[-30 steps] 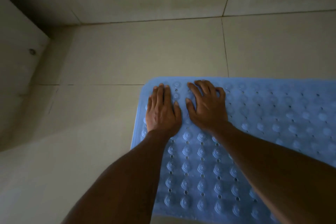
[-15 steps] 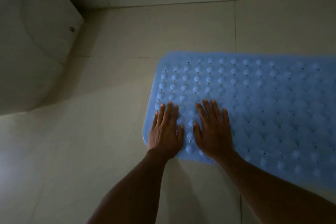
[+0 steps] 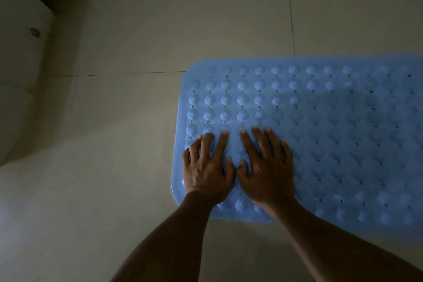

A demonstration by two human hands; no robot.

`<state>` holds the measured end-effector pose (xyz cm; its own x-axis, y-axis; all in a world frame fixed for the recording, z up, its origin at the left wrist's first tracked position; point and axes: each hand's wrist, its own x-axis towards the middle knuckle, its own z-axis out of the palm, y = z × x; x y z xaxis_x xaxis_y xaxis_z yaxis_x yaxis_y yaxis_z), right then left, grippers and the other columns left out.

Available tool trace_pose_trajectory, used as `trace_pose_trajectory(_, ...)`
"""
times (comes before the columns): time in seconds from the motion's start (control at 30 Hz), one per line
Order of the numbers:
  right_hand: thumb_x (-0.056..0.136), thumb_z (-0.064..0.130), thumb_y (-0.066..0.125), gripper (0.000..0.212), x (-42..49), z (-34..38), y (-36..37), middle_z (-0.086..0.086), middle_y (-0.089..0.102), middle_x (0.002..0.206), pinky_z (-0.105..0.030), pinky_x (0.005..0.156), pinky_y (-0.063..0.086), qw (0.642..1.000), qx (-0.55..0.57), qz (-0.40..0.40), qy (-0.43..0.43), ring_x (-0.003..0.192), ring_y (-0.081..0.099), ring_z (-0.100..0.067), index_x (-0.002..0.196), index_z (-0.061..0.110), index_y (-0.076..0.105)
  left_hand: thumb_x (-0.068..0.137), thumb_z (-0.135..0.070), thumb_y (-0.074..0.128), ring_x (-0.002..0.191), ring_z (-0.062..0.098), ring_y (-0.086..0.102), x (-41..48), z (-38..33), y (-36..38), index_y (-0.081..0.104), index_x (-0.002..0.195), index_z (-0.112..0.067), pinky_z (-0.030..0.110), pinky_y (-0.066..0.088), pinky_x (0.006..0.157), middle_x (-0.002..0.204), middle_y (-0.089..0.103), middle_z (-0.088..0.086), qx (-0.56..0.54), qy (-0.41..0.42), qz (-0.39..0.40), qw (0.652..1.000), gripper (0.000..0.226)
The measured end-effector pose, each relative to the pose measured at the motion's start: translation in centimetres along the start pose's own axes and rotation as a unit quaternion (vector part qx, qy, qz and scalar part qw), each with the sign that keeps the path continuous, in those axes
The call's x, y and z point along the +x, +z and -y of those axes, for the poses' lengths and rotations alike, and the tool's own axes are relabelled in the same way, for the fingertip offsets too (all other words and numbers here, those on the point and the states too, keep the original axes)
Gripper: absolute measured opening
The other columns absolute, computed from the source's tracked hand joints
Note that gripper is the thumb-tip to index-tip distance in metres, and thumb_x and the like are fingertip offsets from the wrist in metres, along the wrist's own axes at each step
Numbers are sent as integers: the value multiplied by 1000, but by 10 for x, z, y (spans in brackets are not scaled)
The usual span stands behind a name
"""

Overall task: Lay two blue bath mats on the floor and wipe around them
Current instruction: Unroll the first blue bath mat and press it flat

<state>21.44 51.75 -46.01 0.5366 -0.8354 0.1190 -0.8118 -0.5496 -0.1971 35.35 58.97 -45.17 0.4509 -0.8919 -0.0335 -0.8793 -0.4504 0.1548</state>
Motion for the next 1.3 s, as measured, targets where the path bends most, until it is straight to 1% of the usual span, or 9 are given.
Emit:
trace_pose_trajectory(0.17, 85, 41, 54, 67, 3, 1, -2, -4, 43, 157, -54, 116, 25, 1000, -4, 17, 7, 147, 35, -32, 151, 27, 46, 91, -48, 44, 130, 32, 43, 4, 1, -5, 40, 153, -33, 46, 33, 102, 144, 46, 4, -5, -7, 34, 999, 65)
trace_pose_trajectory(0.33, 84, 40, 55, 68, 2, 1, -2, -4, 44, 157, -55, 115, 28, 1000, 2, 8, 10, 147, 36, -31, 150, 27, 46, 92, -49, 44, 134, 32, 38, 5, 1, -6, 34, 156, -35, 49, 33, 104, 147, 43, 5, -11, -6, 60, 998, 65)
trace_pose_trajectory(0.57, 88, 41, 52, 65, 1, 0, -2, -3, 43, 158, -54, 117, 26, 1000, -5, 7, 4, 149, 33, -30, 151, 28, 44, 94, -43, 50, 136, 34, 39, 3, 2, -7, 40, 154, -30, 49, 30, 107, 146, 46, 7, -14, 18, 29, 999, 62)
trace_pose_trajectory(0.77, 90, 42, 49, 63, -2, -2, 0, -2, 42, 158, -53, 116, 28, 1000, -2, -9, -6, 149, 32, -27, 151, 27, 45, 94, -41, 45, 134, 32, 39, -1, 3, -5, 42, 152, -29, 48, 33, 106, 143, 45, 6, -19, 31, -7, 999, 59)
trace_pose_trajectory(0.9, 95, 44, 43, 60, -5, -9, 3, -3, 40, 159, -53, 117, 28, 999, 28, -2, -42, 150, 31, -26, 151, 24, 44, 97, -41, 36, 137, 32, 39, -3, 1, 1, 44, 151, -27, 47, 33, 109, 145, 46, 7, -20, 26, -19, 999, 57)
trace_pose_trajectory(0.97, 97, 44, 40, 59, -17, -19, 0, -5, 41, 159, -53, 117, 29, 998, 37, -3, -42, 150, 32, -26, 151, 23, 44, 99, -41, 33, 146, 34, 33, -17, 0, 3, 41, 154, -23, 49, 30, 115, 155, 41, 9, -36, 21, -9, 999, 58)
trace_pose_trajectory(1.03, 97, 44, 39, 57, -39, -34, -7, -6, 42, 158, -53, 117, 29, 999, 31, -7, -23, 149, 33, -27, 150, 21, 46, 99, -44, 30, 153, 34, 21, -42, -2, 0, 33, 158, -21, 50, 20, 122, 165, 28, 9, -44, 30, 21, 998, 63)
trace_pose_trajectory(1.13, 96, 42, 40, 57, -80, -68, -28, -9, 43, 157, -54, 116, 30, 1000, 19, 10, 1, 148, 35, -29, 149, 19, 47, 98, -51, 22, 156, 30, 12, -80, -22, -14, 29, 159, -21, 47, 12, 124, 168, 20, 6, -45, 50, 44, 997, 68)
trace_pose_trajectory(1.3, 95, 43, 33, 61, -99, -140, -69, -12, 45, 155, -56, 114, 33, 999, 3, 12, 46, 147, 37, -31, 148, 15, 48, 105, -47, 25, 157, 24, -6, -88, -86, -21, 12, 163, -24, 42, 0, 127, 171, 2, 1, -44, 111, 79, 990, 63)
